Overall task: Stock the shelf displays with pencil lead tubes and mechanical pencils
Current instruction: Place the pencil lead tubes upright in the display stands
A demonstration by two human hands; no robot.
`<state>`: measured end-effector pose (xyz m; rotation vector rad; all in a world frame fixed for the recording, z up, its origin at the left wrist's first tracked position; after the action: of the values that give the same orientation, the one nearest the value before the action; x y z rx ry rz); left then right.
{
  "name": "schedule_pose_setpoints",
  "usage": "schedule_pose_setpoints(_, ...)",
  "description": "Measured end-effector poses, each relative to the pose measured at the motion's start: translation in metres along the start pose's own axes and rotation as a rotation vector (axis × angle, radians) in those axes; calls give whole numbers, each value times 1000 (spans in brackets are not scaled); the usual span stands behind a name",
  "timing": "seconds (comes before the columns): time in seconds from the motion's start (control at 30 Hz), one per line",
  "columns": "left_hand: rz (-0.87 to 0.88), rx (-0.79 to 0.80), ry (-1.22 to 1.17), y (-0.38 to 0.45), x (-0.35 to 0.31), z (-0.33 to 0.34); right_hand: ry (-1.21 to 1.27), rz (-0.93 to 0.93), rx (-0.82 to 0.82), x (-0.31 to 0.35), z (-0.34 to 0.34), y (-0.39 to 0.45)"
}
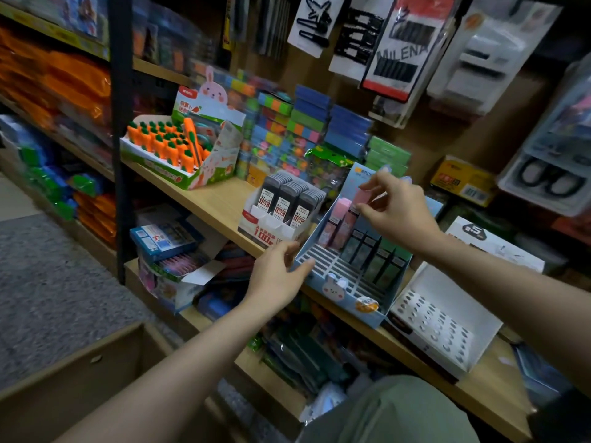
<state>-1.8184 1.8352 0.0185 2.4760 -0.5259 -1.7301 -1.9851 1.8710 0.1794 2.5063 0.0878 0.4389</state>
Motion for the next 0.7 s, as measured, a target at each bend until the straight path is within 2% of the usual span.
schedule_pose_setpoints(0.27, 15, -14, 17, 3, -3, 6, -35, -46, 82, 2, 23, 4)
schedule_pose_setpoints(0.43, 36, -38, 49, 1, -4, 8, -55, -53, 16, -4, 18, 3)
schedule_pose_setpoints(0.6, 32, -45, 39, -3, -2, 10, 1, 91, -66, -27, 10, -3)
schedule_pose_setpoints(0.7, 25, -45, 31, -2, -1, 11, 4, 99, -64, -28, 10, -6)
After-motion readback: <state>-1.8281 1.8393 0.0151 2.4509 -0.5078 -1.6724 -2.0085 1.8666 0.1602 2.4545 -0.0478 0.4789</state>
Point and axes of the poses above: each hand's wrist, its own y-axis towards the middle knuckle, its own z-axis out of the palm, x = y × z, the point moved 9 cm from there along y, towards the middle knuckle, and after that the axes turned 3 degrees about y, right-handed, at the moved point
